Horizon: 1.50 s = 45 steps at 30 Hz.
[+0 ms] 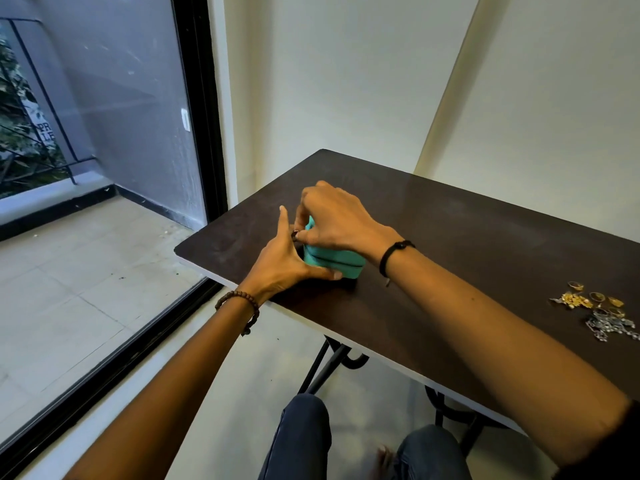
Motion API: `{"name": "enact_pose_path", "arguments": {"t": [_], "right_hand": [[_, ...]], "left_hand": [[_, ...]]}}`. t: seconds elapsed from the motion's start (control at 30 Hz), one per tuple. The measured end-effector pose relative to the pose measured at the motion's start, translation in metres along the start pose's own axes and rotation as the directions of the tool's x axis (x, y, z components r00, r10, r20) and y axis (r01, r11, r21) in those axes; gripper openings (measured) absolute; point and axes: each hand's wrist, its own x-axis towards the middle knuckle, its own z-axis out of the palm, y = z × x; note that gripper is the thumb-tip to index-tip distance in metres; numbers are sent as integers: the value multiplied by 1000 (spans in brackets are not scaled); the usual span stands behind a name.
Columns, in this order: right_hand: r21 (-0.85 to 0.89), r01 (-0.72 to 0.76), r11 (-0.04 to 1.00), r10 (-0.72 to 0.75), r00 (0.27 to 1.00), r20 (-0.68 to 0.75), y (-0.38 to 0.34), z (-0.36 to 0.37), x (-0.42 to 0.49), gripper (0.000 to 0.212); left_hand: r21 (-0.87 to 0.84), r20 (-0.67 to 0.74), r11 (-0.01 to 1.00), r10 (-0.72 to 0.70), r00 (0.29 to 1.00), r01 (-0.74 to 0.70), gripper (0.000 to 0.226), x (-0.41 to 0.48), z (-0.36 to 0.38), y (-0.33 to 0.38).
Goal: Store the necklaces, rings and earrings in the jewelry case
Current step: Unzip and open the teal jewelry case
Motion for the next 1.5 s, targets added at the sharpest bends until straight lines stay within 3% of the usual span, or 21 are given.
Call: {"name": "enact_pose_path", "arguments": {"t": [0.2, 0.37, 0.5, 0.73, 0.87, 0.97, 1.07, 1.13, 1.2, 1.3, 1.5], "right_hand": [[312, -361, 879, 347, 932, 99, 15, 15, 34, 14], [517, -570, 639, 605, 787, 119, 36, 35, 46, 26], [651, -623, 434, 710, 681, 178, 50, 46, 39, 37], [743, -653, 146, 731, 577, 364, 75, 60, 9, 36], [761, -639, 108, 760, 547, 351, 91, 65, -1, 38], [756, -619, 214, 720, 623, 306, 93, 65, -9, 33], [777, -488, 398, 533, 812, 237, 86, 55, -29, 36], [774, -377, 508, 366, 908, 202, 85, 50, -44, 59], [749, -344, 566, 245, 938, 246, 92, 50, -55, 87], [748, -300, 592, 117, 950, 289, 105, 52, -65, 106], [849, -283, 447, 149, 959, 241, 115, 52, -67, 86]], "left_hand": [[-23, 22, 999, -37, 999, 38, 152, 2, 1, 1], [-12, 40, 1000, -7, 999, 8, 149, 4, 1, -1], [28, 35, 1000, 5, 999, -6, 145, 7, 1, -5], [203, 65, 976, 63, 996, -75, 124, 8, 0, -5], [175, 91, 980, 79, 993, -94, 109, 8, 0, -4], [158, 94, 984, 66, 993, -80, 103, 9, 0, -4], [133, 81, 990, 40, 996, -51, 106, 10, 0, -4], [127, 68, 991, 33, 997, -42, 107, 12, -1, -5], [125, 73, 991, 35, 997, -44, 103, 14, -2, -5], [111, 65, 993, 39, 997, -46, 97, 16, -3, -5], [71, 95, 997, 28, 995, -35, 101, 18, -5, -8]]}}
